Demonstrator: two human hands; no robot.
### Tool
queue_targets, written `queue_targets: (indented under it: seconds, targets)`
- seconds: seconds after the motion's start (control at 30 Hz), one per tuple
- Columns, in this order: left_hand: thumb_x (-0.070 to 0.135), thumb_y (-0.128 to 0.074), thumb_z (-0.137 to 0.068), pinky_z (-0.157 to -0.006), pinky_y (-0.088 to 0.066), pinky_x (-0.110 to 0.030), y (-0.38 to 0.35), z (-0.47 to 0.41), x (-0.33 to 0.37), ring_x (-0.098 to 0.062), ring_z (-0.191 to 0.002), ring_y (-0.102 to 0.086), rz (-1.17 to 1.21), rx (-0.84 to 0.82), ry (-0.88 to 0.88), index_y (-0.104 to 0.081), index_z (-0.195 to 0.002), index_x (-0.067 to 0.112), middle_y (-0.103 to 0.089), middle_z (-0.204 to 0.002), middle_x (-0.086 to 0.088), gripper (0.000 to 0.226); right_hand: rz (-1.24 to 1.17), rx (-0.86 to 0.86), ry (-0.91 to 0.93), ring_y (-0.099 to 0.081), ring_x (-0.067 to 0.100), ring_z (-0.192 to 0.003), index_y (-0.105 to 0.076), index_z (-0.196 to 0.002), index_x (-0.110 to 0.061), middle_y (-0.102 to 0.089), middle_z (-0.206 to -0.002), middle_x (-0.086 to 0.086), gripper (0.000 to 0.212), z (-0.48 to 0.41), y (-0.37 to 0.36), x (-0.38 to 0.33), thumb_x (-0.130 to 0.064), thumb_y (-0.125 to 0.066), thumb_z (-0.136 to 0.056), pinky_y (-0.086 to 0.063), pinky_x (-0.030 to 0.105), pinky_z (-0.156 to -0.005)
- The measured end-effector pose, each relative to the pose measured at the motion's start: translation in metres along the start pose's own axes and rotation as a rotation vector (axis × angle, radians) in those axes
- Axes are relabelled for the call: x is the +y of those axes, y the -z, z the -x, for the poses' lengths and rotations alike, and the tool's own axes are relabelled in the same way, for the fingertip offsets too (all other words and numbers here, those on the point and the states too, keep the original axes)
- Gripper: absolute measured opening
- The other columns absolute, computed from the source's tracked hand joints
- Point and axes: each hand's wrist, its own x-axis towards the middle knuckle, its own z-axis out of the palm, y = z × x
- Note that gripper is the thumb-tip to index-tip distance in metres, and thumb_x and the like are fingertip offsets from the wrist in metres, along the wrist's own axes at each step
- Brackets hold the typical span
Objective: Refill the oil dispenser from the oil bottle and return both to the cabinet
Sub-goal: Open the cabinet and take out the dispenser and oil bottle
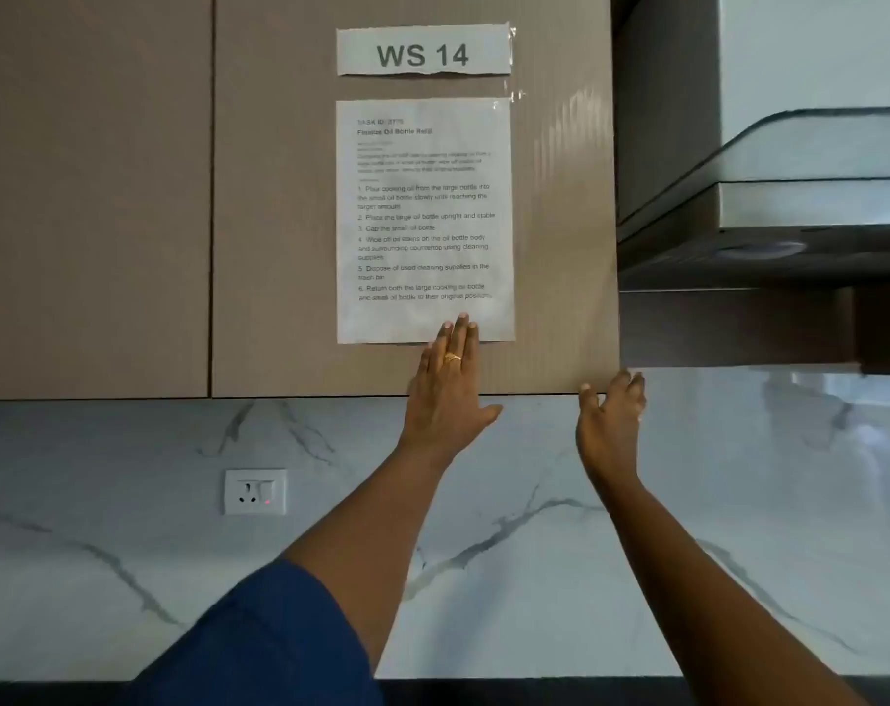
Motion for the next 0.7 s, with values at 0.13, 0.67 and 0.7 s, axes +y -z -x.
queue_targets:
  seconds: [0.13,0.67,0.7]
  targets:
    - [0.052,-0.06,-0.082,-0.113,0.01,-0.032,-0.015,-0.016,0.016,-0.022,-0.144,0.016,-0.13,0.007,-0.038,0.014,-0.147,0.009,0.02,-0.156,-0.007,0.107,-0.177,0.0,-0.028,-0.039,0.037,-0.129,-0.017,-0.146,-0.007,-0.036,-0.145,0.017,0.054,-0.014,0.002,0.009,-0.027,-0.037,-0.1,-0.033,0.049,-0.109]
    - [0.021,-0.08,-0.051,-0.08,-0.054,-0.044,-0.014,-0.03,0.044,-0.041,-0.102,-0.063,-0.602,-0.139,-0.051,-0.058,-0.117,-0.009,-0.062,-0.109,-0.033,0.076,-0.615,0.152,-0.249,-0.053,0.018,-0.103,-0.054,-0.125,-0.007,-0.058,-0.112,0.003,0.032,-0.032,0.026,0.008,-0.015,-0.049,-0.095,-0.041,0.027,-0.092]
    - [0.022,-0.084,-0.042,-0.074,-0.056,-0.042,-0.013,-0.029,0.044,-0.039,-0.095,-0.066,-0.622,-0.099,-0.075,-0.063,-0.11,-0.007,-0.066,-0.102,-0.03,0.077,-0.655,0.136,-0.26,-0.054,0.02,-0.102,-0.057,-0.12,-0.006,-0.059,-0.108,0.004,0.028,-0.032,0.028,0.007,-0.015,-0.051,-0.094,-0.043,0.029,-0.092]
